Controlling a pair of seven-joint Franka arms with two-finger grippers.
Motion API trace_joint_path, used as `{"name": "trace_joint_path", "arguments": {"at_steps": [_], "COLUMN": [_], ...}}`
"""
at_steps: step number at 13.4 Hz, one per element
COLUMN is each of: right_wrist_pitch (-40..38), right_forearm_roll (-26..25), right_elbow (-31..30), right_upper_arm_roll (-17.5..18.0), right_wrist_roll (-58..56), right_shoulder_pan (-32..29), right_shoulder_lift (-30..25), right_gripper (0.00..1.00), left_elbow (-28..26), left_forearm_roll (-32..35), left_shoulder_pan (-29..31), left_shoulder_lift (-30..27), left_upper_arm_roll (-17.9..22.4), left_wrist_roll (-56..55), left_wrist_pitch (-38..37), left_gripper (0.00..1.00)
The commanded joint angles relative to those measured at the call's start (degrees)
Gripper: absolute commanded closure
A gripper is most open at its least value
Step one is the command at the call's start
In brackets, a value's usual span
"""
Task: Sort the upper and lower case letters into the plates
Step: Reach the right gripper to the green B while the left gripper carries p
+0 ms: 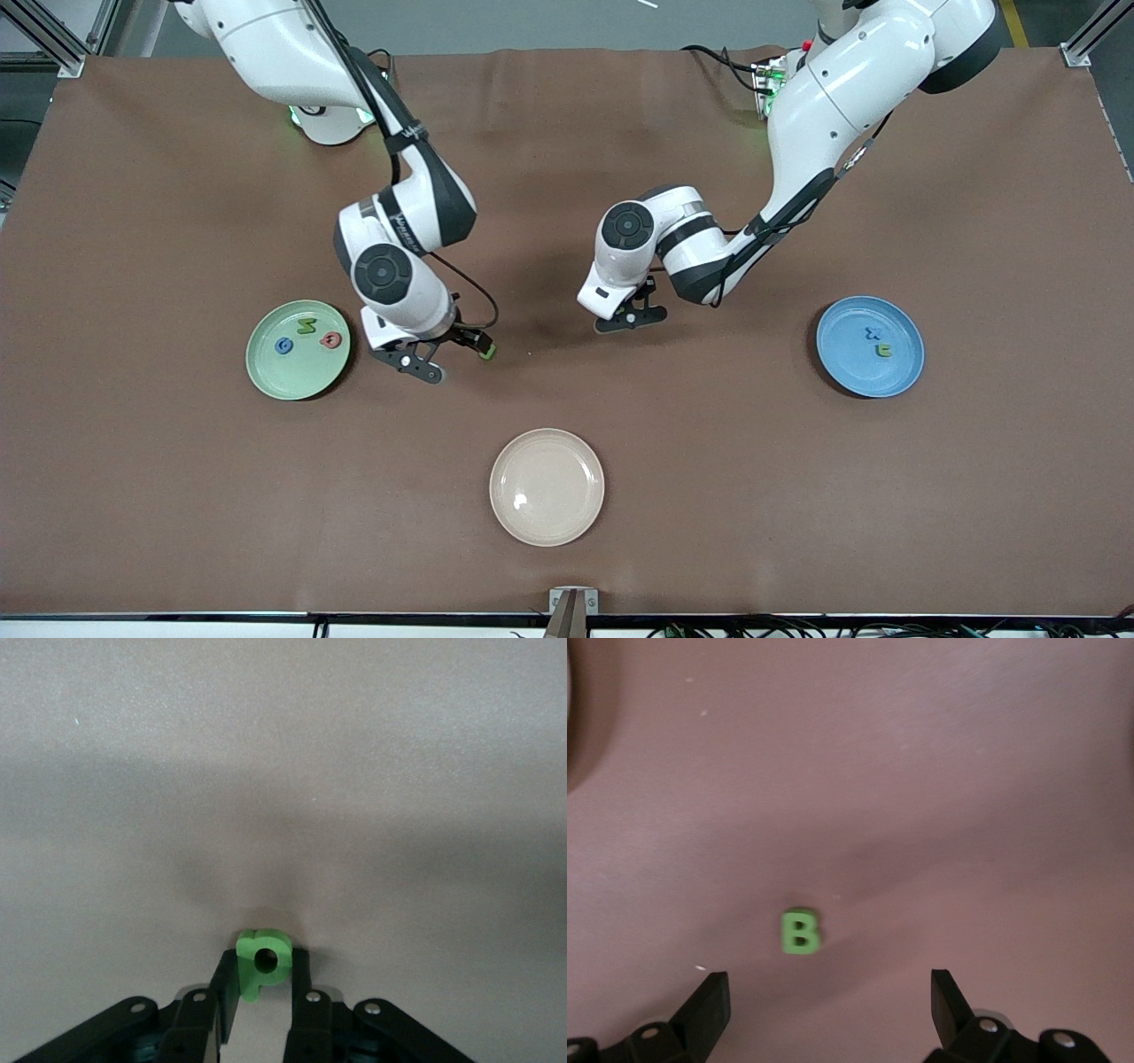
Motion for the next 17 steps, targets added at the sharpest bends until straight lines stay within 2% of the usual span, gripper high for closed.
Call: {"name": "trace_joint_path", "arguments": {"at_steps": [1,4,6,8,11,13,17], "right_wrist_pitch": [5.14,8.94,9.21,10.61,10.79,10.97,11.94], "right_forearm_roll": [0.2,0.11,-0.68,-0.77,-0.77,-0.86,-0.95], "right_elbow": [1.54,1.45,1.54,1.54,1.45,1.45,1.36], "right_upper_arm_roll": [-0.54,-0.62,-0.62,-0.62,-0.62,-0.62,-0.71], "right_wrist_roll": [4.12,4.93,4.4,4.05,3.87,3.7,3.26], "right_shoulder_pan": [1.95,3.19,2.93,2.84,3.1,3.01,3.1], "right_shoulder_lift": [4.17,6.29,6.47,7.0,7.79,7.97,8.67], "right_gripper": [0.0,0.0,0.0,0.06,0.21,0.26,0.33], "left_elbow": [-1.65,-2.0,-4.79,-9.09,-16.74,-19.91,-22.21], "left_forearm_roll": [-0.67,-0.76,-0.76,-0.67,-0.58,0.2,7.14], "left_shoulder_pan": [1.05,2.97,8.75,16.91,34.12,45.11,56.84], "left_shoulder_lift": [-2.33,-4.61,-7.76,-11.28,-15.51,-16.57,-15.78], "left_upper_arm_roll": [0.3,-0.4,-3.29,-6.54,-13.21,-17.43,-18.33], "left_wrist_roll": [-0.72,-0.38,0.67,6.79,19.44,28.15,38.63], "left_wrist_pitch": [-0.15,-0.67,-0.93,-1.9,-2.17,-2.17,-1.9], "left_gripper": [0.93,0.94,0.95,0.95,0.95,0.95,0.95]}}
